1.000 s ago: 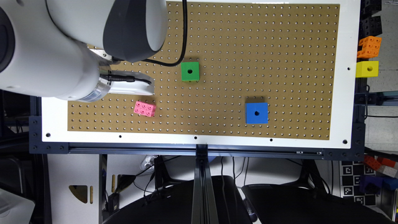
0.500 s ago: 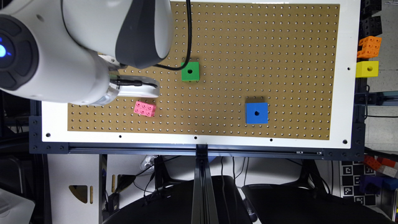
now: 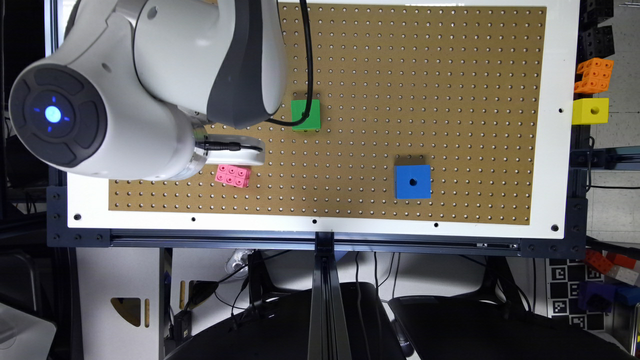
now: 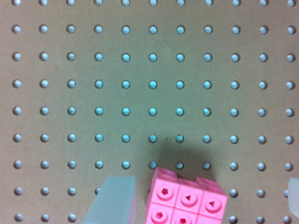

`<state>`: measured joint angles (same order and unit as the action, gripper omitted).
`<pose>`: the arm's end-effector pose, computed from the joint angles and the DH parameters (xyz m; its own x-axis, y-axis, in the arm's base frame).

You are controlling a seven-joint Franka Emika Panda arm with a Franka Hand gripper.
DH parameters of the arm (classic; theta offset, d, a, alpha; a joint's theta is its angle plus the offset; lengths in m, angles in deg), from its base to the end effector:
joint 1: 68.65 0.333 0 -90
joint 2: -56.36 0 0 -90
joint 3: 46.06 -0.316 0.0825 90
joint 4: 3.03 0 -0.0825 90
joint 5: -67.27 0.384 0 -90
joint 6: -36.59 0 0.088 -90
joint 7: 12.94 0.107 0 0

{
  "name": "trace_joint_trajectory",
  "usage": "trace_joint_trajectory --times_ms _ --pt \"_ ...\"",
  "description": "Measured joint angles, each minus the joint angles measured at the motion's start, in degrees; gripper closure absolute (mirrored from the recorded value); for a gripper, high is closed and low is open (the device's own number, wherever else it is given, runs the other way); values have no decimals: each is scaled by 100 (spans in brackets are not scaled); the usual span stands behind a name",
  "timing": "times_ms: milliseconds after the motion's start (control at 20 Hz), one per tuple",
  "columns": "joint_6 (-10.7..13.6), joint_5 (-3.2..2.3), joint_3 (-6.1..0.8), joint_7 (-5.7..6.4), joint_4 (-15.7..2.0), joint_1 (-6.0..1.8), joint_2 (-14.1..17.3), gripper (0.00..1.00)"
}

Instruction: Pick up pink block.

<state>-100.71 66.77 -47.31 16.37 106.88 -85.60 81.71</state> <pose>0.6068 -0.1713 0.2648 0.7093 -0.7043 0.0296 -0.7040 -0.7099 -0.0203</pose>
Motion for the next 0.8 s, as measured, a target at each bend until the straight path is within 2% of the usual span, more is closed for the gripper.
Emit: trace_joint_trajectory --times_ms 200,350,500,600,800 --pt "-273 0 -8 0 -53 1 288 0" --pt "-252 0 -61 25 -347 14 461 0" --pt "-188 0 -76 34 -618 39 632 0" --pt "-175 0 -78 35 -723 45 715 0" --pt "-175 0 -79 35 -749 45 745 0"
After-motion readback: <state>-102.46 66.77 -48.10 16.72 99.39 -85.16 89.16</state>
